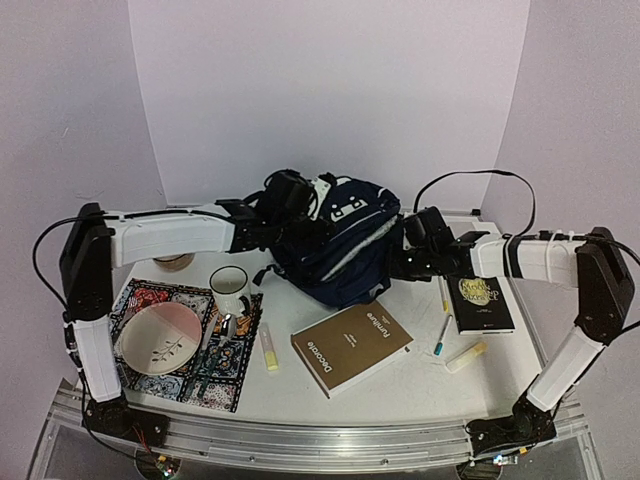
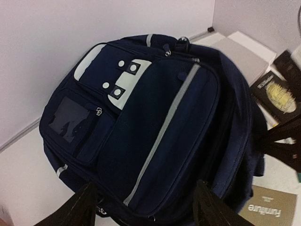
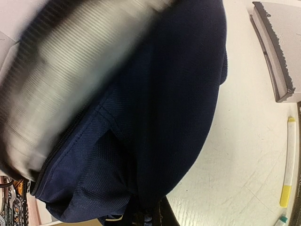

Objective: Pack the student bag
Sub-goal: Adjust the student bag at the center of the board, then pick up the book from the corner of the board.

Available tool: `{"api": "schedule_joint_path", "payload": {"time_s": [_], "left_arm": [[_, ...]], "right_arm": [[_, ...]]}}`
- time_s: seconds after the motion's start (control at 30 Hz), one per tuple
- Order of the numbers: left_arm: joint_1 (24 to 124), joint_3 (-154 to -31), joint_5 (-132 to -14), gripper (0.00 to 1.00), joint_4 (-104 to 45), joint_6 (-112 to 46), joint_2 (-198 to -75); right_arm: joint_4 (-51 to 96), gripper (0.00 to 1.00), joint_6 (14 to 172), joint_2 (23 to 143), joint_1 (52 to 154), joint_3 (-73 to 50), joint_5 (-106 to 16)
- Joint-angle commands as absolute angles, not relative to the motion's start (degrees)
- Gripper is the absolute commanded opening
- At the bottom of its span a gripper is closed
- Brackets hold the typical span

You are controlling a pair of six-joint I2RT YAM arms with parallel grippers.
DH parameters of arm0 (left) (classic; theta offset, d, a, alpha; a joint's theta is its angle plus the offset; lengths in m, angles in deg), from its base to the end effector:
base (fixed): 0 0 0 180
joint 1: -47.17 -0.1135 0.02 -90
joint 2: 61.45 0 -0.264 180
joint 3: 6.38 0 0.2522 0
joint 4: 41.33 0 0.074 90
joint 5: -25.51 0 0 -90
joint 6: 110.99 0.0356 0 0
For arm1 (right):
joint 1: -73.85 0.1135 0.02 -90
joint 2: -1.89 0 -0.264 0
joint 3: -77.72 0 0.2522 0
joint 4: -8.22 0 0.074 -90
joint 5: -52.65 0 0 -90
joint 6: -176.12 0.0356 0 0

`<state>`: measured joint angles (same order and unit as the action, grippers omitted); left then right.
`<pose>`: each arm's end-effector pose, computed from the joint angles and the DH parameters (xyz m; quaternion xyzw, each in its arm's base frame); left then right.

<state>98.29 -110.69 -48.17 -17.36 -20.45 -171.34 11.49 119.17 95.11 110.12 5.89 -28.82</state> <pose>0.2933 -0.3479 0.2839 0.3083 0.8010 -0.1020 0.5029 0.3005 0.2140 0.2395 0.0165 0.8403 0.2546 0.4784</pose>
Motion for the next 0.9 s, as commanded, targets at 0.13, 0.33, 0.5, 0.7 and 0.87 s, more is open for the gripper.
{"api": "schedule_joint_path", "payload": {"time_s": [0.13,0.33,0.5,0.7,0.87], "left_arm": [[96.4,-95.4,-56.7,0.77,-17.4,-44.7,-149.5],[96.6,-81.9,-65.2,0.74,-16.5,-59.9,-142.2],[98.4,-73.3,-66.2,0.72,-16.4,-71.6,-137.3],[101.8,-69.3,-65.6,0.72,-17.1,-78.8,-138.4],[105.2,-66.3,-62.9,0.71,-22.2,-85.2,-140.5]], "right_arm": [[15.0,0.10,116.0,95.6,109.5,2.5,-25.7],[18.2,0.26,114.9,93.0,109.6,3.1,-28.1],[23.8,0.41,114.1,89.1,110.8,2.8,-29.0],[30.2,0.60,113.5,85.3,114.1,2.0,-29.9],[32.9,0.72,113.5,84.0,115.6,2.3,-33.2]]}}
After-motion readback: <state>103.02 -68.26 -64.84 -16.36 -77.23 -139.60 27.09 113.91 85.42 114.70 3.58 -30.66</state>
